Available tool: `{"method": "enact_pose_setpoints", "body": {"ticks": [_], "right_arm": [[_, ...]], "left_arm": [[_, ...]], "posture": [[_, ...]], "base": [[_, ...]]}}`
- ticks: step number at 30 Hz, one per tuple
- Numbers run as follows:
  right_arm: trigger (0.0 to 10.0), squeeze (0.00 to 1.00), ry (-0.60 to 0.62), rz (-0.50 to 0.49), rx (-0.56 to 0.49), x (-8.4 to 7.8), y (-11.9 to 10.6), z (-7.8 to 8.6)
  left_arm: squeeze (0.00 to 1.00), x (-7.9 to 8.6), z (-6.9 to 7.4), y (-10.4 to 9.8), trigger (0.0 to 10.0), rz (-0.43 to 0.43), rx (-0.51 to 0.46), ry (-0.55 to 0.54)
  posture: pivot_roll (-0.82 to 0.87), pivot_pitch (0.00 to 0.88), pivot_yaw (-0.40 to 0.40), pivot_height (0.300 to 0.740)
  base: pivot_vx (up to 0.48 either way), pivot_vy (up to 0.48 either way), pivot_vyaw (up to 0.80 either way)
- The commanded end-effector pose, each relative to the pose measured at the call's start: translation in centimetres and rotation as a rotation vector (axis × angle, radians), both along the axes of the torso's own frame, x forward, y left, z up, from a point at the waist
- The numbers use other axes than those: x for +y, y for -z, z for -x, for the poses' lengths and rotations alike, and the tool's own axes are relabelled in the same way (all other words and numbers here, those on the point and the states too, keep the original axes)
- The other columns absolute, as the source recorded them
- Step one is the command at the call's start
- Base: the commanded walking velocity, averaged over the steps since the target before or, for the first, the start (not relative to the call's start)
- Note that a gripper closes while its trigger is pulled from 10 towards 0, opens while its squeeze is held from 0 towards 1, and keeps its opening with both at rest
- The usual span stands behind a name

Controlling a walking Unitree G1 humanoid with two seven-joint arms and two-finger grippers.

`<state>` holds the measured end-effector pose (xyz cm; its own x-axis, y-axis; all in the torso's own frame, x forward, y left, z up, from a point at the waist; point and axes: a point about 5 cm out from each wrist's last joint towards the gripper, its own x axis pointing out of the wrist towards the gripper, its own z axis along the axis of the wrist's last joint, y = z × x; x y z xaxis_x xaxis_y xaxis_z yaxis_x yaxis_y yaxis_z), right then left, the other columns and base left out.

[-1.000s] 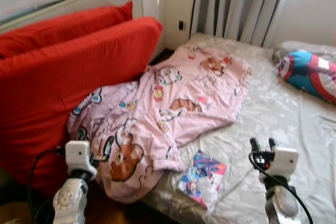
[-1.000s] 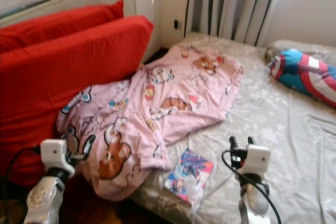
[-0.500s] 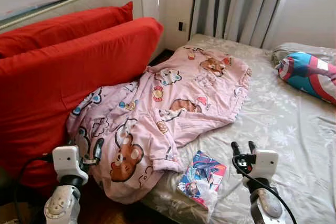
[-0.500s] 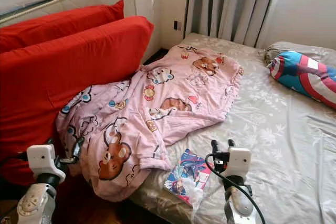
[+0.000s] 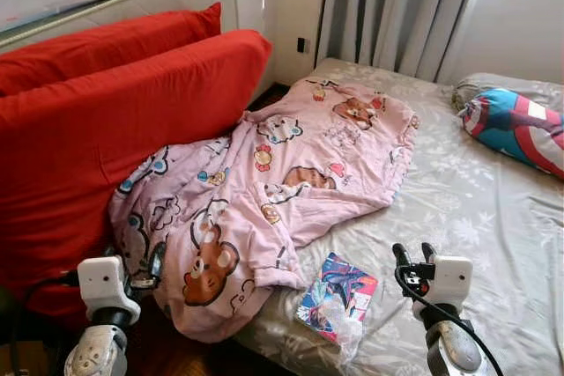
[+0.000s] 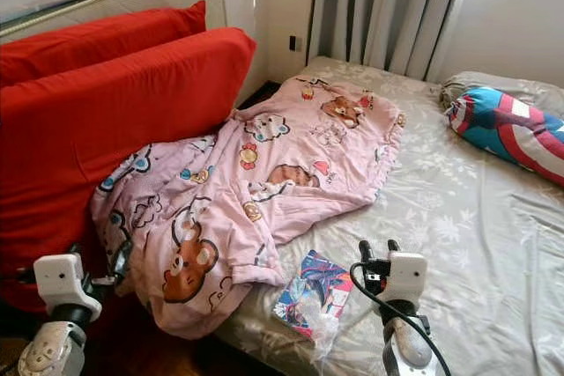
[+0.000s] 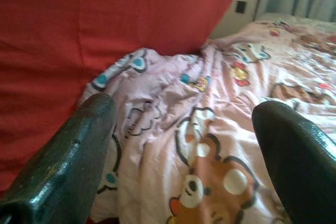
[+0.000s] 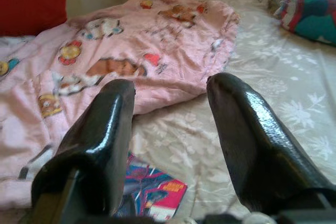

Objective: Clean up the room

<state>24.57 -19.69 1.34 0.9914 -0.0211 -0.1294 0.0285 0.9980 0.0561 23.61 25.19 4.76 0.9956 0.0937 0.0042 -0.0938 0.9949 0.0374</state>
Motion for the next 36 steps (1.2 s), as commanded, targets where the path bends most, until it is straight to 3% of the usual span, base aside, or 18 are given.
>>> {"method": "enact_pose_setpoints", "body": {"ticks": [1, 7, 12, 21, 36], "right_arm": [[10.0, 0.0, -0.004, 0.005, 0.004, -0.1, 0.1, 0.4], [10.0, 0.0, 0.044, -0.002, 0.007, -1.2, -0.1, 0.3], [10.0, 0.0, 0.041, -0.007, 0.0, -0.8, -0.3, -0.2], [10.0, 0.0, 0.033, -0.01, 0.025, -0.5, 0.3, 0.8], [10.0, 0.0, 0.039, -0.017, 0.013, -0.6, -0.1, 0.5]], "left_arm": [[0.0, -0.5, 0.0, 0.3, 10.0, 0.011, 0.022, 0.023], [0.0, -1.5, -0.9, 0.3, 10.0, 0.045, 0.019, -0.001], [0.0, -1.9, -0.9, 0.4, 10.0, 0.059, 0.039, 0.004], [0.0, -1.7, -0.3, 0.5, 10.0, 0.05, 0.046, 0.005], [0.0, -2.7, -0.6, 0.3, 10.0, 0.053, 0.047, 0.03]], "posture": [[0.0, 0.0, -0.034, 0.74], [0.0, 0.0, -0.051, 0.74], [0.0, 0.0, -0.052, 0.74], [0.0, 0.0, -0.052, 0.74], [0.0, 0.0, -0.054, 0.74]], "base": [[0.0, 0.0, 0.0], [0.0, 0.0, 0.0], [0.0, 0.249, 0.0], [0.0, 0.427, 0.0], [0.0, 0.0, 0.0]]}}
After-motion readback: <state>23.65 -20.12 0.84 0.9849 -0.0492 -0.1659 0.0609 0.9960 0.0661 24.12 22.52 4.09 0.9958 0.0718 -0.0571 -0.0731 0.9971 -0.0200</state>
